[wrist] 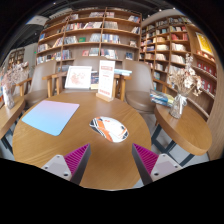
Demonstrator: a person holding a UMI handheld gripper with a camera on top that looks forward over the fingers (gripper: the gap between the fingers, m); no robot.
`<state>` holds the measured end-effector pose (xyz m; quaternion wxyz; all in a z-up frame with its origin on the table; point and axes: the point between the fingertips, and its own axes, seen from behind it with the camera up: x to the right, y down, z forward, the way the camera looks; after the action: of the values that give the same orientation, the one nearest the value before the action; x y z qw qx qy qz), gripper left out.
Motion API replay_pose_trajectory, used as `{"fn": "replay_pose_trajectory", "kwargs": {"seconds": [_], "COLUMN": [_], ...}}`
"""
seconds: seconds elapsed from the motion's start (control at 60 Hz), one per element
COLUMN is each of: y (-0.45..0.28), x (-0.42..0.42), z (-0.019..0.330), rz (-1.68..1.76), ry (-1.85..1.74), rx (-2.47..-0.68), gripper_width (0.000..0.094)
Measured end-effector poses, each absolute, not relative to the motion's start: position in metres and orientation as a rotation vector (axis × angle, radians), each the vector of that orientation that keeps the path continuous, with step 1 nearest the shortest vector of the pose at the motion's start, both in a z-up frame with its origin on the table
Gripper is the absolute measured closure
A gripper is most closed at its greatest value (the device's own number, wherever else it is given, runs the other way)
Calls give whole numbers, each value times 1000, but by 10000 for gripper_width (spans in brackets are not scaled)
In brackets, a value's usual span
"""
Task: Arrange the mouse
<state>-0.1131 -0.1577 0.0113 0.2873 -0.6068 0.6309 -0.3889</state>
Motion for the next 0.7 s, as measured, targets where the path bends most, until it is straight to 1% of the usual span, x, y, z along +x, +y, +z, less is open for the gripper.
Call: {"fn": "replay_pose_trajectory", "kwargs": {"seconds": [0.3, 0.7], "y": [-183, -185], "x": [-82, -32], "z": [-6, -9], "rz": [-1011, -963], "ry": [1720, 1706], "rx": [-1638, -1660], "gripper_width": [86, 83]}}
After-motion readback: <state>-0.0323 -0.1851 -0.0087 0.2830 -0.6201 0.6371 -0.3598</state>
